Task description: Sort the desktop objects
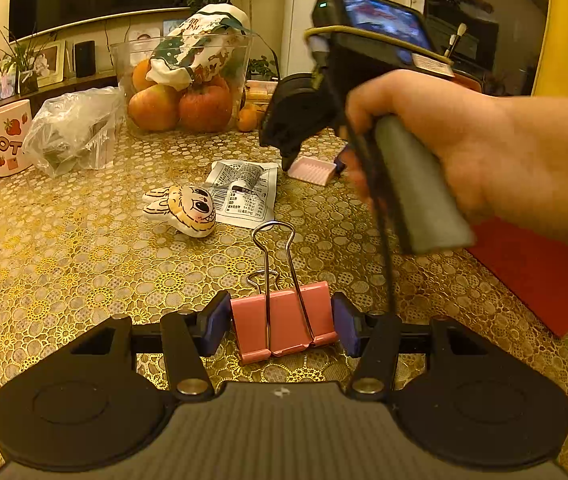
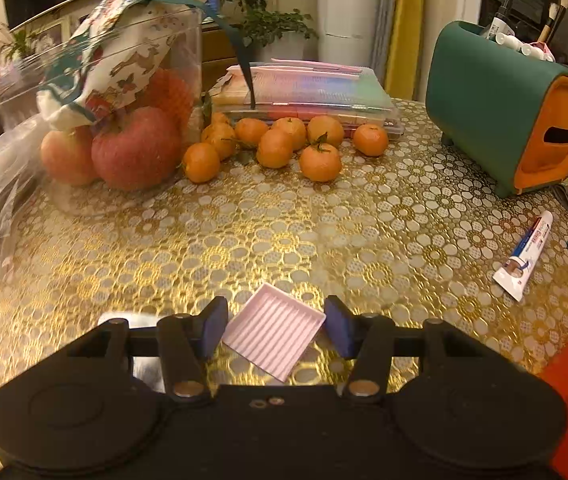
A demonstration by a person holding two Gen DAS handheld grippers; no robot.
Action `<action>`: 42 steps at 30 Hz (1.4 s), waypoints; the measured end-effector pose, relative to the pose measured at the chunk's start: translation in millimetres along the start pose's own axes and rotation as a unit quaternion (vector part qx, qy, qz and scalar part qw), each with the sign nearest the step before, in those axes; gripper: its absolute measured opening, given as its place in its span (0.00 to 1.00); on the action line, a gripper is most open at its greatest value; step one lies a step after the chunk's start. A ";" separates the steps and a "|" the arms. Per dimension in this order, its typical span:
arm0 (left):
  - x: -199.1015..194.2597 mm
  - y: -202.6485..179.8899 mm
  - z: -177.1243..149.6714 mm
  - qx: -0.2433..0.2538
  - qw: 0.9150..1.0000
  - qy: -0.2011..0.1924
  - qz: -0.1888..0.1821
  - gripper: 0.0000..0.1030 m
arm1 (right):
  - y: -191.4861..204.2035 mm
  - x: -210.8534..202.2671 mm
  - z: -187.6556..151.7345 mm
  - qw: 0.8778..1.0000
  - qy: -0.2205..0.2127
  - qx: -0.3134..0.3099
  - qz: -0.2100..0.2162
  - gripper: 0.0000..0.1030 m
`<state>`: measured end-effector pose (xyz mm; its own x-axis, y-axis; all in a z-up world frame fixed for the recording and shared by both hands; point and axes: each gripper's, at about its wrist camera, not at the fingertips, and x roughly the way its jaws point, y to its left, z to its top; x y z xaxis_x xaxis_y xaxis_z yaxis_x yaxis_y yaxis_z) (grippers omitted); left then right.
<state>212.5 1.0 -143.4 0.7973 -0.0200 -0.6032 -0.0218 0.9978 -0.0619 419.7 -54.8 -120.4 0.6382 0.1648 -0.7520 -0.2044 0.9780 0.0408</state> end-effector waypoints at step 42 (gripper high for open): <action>-104.8 -72.7 60.1 0.024 0.997 -0.029 -0.064 0.52 | -124.0 -235.5 -56.7 0.991 -0.065 -0.040 0.106 0.51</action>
<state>166.8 -65.6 -27.9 0.8248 -0.1452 -0.5464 0.1102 0.9892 -0.0966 252.7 -222.1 14.3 0.6639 0.3859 -0.6405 -0.3998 0.9070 0.1321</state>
